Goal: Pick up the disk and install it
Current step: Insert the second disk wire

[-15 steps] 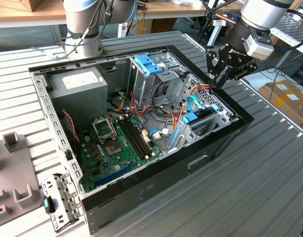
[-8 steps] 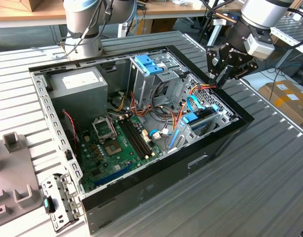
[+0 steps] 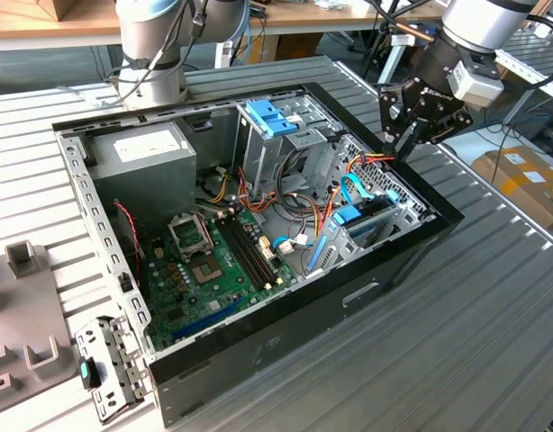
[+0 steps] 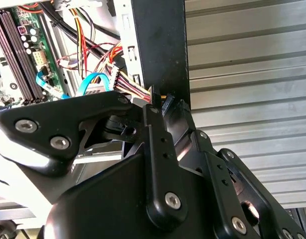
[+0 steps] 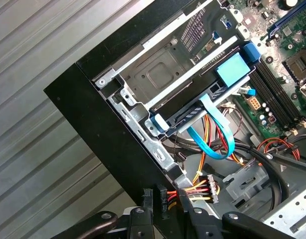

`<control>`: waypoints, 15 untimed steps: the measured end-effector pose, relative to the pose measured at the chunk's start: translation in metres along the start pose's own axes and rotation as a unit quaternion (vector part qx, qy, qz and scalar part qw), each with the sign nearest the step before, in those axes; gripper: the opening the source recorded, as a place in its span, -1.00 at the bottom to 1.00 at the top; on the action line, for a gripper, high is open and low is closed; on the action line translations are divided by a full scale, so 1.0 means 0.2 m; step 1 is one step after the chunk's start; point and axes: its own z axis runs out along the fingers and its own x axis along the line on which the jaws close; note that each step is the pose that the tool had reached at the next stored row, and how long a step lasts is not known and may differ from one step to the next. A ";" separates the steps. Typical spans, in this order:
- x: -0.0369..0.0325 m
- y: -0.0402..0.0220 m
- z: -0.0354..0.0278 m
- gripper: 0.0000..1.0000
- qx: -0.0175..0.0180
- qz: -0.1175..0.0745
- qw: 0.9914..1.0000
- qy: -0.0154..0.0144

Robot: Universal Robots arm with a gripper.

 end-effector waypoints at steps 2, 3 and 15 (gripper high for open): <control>0.000 0.000 0.000 -0.38 0.000 0.000 1.000 0.000; 0.000 0.000 0.000 -0.51 0.000 0.000 1.000 0.000; 0.001 -0.001 0.001 -0.62 0.000 0.000 1.000 0.000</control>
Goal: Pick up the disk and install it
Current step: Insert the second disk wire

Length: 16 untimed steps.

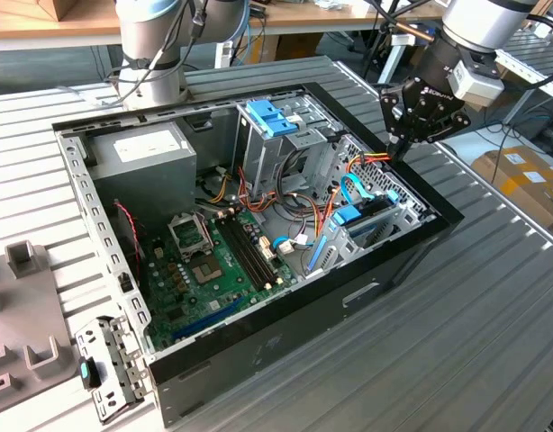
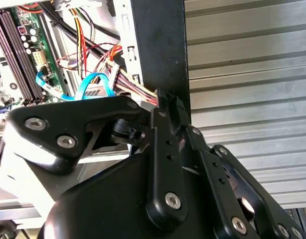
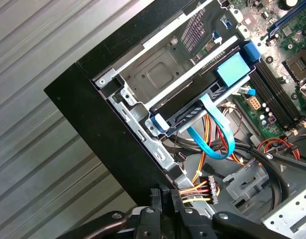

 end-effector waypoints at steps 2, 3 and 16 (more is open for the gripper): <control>0.000 0.000 -0.001 -0.49 0.000 0.000 1.000 0.000; 0.000 0.000 -0.004 -0.49 0.000 0.000 1.000 0.000; 0.004 0.005 -0.008 -0.49 0.001 0.000 1.000 0.000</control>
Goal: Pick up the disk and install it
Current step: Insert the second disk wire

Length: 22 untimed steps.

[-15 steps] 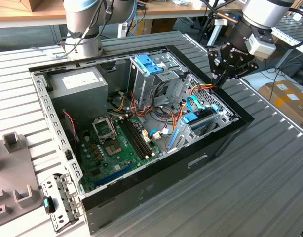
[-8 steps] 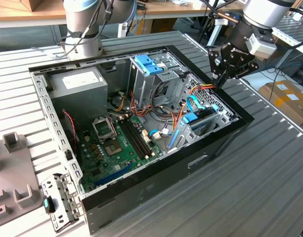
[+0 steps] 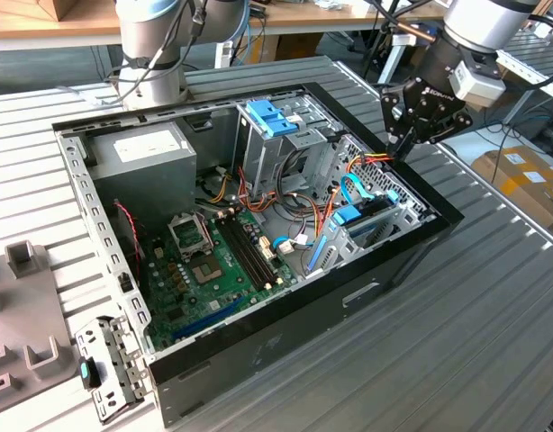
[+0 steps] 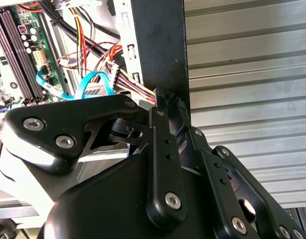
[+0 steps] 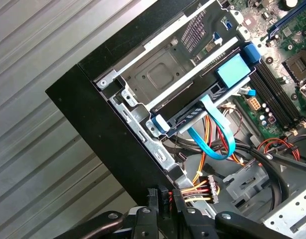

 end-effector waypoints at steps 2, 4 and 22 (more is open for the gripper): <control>0.000 0.000 -0.001 -0.49 0.000 0.000 1.000 0.000; 0.000 0.000 -0.001 -0.49 0.000 0.000 1.000 0.000; -0.001 -0.001 -0.038 -0.67 0.001 0.000 1.000 0.000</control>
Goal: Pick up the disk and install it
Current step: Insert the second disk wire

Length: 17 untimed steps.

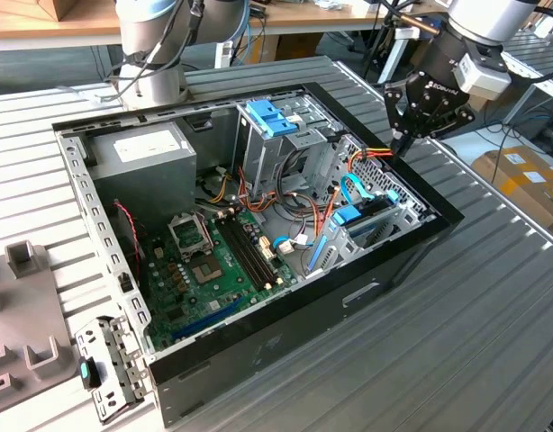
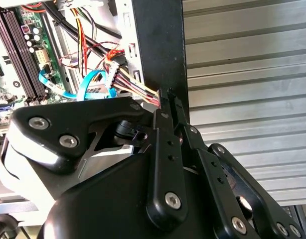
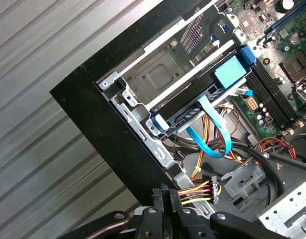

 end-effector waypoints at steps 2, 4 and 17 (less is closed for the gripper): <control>0.000 0.000 -0.001 -0.67 0.000 0.000 1.000 0.000; -0.002 0.001 -0.001 -0.67 0.000 0.000 1.000 0.000; -0.117 0.093 -0.001 -0.67 0.007 -0.001 1.000 0.009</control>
